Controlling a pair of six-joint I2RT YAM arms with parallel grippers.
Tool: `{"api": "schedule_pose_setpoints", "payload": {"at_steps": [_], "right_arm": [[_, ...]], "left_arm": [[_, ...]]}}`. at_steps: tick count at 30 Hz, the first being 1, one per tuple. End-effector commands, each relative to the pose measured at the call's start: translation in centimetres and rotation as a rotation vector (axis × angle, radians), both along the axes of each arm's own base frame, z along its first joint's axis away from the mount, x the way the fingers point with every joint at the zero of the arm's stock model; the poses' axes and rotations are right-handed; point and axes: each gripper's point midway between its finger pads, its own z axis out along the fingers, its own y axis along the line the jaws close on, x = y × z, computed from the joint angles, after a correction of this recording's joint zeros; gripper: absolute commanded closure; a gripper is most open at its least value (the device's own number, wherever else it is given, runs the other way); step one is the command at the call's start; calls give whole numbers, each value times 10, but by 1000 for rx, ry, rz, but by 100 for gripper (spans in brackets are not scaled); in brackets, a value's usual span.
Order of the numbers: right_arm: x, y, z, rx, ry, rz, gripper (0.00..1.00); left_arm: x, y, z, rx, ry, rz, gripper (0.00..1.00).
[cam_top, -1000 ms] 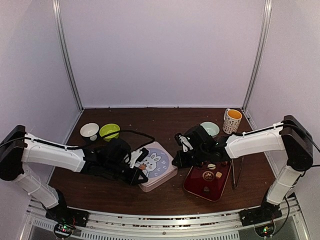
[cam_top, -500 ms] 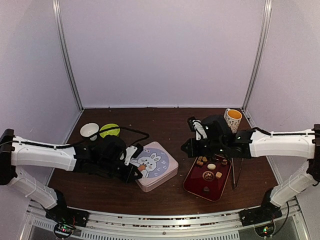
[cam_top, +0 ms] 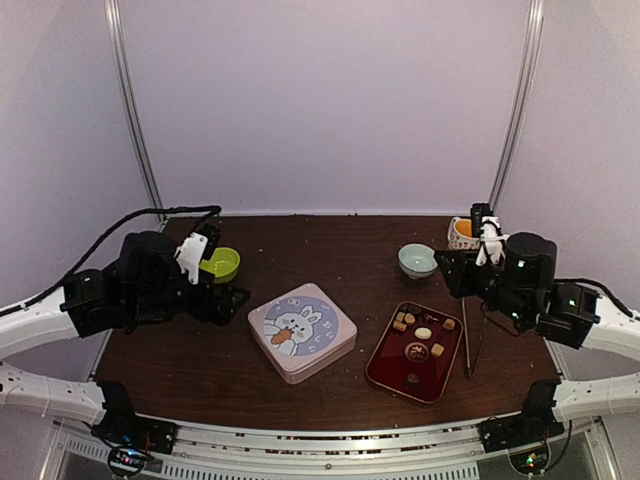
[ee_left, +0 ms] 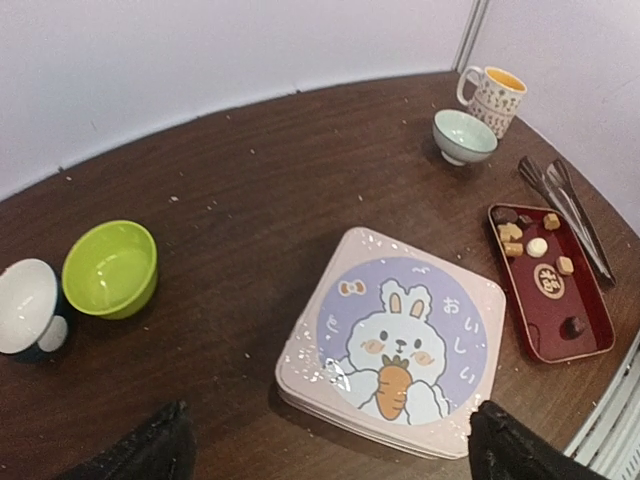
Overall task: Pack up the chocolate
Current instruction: Reset both arms
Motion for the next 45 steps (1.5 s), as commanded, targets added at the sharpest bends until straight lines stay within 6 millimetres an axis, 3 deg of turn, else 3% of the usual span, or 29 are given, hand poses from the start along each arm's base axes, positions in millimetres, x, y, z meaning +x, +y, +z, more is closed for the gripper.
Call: {"api": "schedule_pose_setpoints", "payload": {"at_steps": [1,4,5,9,15,20,29,38,39,42,43,45], "right_arm": [[0,-57,10,-69,-159,-217,33],[-5,-75,2,-91,-251,-267,11],[-6,-79,2,-86,-283,-282,9],[-12,-77,-9,-152,-358,-236,10],[6,-117,-19,-216,-362,-393,5],[25,-160,-25,-133,-387,-506,4],[55,-205,-65,-238,-350,-630,5],[79,-213,-83,-236,-365,-623,7],[82,-214,-90,-243,-350,-624,8],[88,-217,-85,-236,-362,-642,9],[94,-217,-98,-257,-289,-635,7],[102,-217,-95,-268,-295,-637,0]], "left_arm": [[15,39,32,60,-180,145,2],[21,61,44,73,-282,235,2],[22,67,47,79,-310,261,2],[26,81,54,108,-440,308,2],[47,123,42,111,-444,495,2],[64,153,31,195,-440,605,2],[84,221,19,266,-478,845,2],[100,273,-9,368,-483,977,2],[102,276,-10,362,-496,973,2],[113,273,-19,308,-531,896,2],[119,269,-23,292,-536,857,2],[130,266,-30,282,-532,840,2]]}}
